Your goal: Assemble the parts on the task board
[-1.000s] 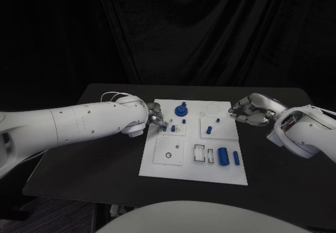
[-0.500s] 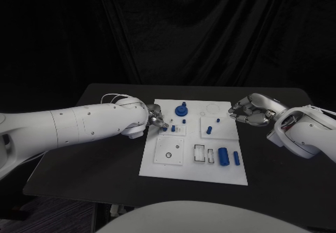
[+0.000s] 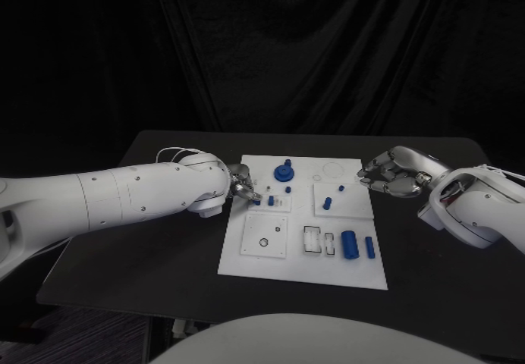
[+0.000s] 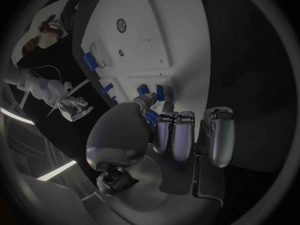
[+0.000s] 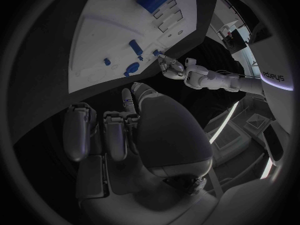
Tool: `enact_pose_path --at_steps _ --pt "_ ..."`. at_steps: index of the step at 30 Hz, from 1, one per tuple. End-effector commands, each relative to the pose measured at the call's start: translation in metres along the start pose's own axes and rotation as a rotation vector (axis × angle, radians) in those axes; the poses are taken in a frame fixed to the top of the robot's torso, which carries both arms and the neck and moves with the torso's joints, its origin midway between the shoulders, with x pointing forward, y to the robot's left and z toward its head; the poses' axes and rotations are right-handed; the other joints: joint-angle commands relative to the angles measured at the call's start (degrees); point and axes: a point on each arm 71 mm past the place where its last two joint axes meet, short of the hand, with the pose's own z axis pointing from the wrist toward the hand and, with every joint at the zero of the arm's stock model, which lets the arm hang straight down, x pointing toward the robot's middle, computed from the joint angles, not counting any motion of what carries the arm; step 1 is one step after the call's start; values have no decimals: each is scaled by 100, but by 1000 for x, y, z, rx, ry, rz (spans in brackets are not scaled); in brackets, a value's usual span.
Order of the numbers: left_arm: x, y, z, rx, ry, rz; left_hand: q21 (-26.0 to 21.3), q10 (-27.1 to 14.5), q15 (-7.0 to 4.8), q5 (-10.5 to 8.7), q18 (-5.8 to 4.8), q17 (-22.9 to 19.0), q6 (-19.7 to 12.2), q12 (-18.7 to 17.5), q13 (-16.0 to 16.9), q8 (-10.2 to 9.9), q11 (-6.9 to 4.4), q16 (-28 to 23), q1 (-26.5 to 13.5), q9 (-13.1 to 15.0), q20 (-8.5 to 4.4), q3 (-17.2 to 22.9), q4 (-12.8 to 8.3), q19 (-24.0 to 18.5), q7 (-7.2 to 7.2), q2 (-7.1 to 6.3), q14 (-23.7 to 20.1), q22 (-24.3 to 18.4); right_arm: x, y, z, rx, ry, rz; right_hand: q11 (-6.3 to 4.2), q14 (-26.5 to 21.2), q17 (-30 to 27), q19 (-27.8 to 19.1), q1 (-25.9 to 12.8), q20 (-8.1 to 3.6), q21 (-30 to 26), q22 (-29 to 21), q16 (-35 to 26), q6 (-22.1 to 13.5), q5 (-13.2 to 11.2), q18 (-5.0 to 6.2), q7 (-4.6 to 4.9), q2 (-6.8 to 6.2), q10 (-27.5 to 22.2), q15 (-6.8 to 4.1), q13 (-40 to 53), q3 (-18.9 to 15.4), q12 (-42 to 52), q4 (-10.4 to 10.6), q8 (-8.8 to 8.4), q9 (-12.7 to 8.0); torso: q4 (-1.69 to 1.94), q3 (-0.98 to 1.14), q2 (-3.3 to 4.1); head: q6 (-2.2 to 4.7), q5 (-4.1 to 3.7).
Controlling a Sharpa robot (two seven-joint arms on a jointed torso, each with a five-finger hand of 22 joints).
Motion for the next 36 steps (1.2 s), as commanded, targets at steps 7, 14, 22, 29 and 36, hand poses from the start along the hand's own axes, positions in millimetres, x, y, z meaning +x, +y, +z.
enact_pose_path --at_steps 7,14,22,29,36 --pt "3 0 -1 4 20 4 -34 605 -24 -41 71 1509 40 20 1509 26 -55 15 -56 -3 -22 43 -9 177 0 -18 594 929 2 -2 0 24 11 4 32 544 1321 136 61 38 -24 1159 -30 41 29 34 5 7 607 52 1507 37 16 -4 -17 -6 -2 -2 0 1 11" --pt "5 -2 -1 17 30 8 -84 605 -21 -440 85 1509 38 20 1509 21 -49 15 -120 26 -19 78 22 144 9 -34 594 890 3 -2 0 24 14 4 32 544 1321 136 61 38 -24 1159 -30 41 29 34 5 7 607 52 1507 37 16 -4 -17 -6 0 -4 1 1 11" --pt "6 -2 0 28 25 5 -154 605 16 -1265 102 1509 18 20 1509 -37 -3 15 -470 18 10 -221 332 109 64 -48 594 839 3 -2 0 26 17 4 31 542 1312 132 63 39 -33 1156 -37 48 41 36 5 1 607 51 1507 44 16 -6 -15 -7 -2 -1 0 1 -1" --pt "6 2 1 7 23 2 -242 605 57 -1650 125 1509 7 20 1509 -184 45 15 -832 -145 51 -739 736 67 114 -66 594 772 3 -3 0 30 21 5 31 542 1312 132 63 39 -33 1156 -37 48 41 36 5 1 607 51 1507 44 16 -6 -15 -7 -3 -1 0 1 -3" --pt "5 4 2 3 16 -2 -303 605 67 -1991 137 1509 45 20 1509 -250 56 15 -1163 -243 63 -1222 915 56 126 94 594 738 3 -3 0 31 23 6 32 540 1307 130 59 39 -38 1155 -41 48 43 37 6 -2 607 51 1507 46 16 -4 -16 -8 -3 -2 2 1 -3"
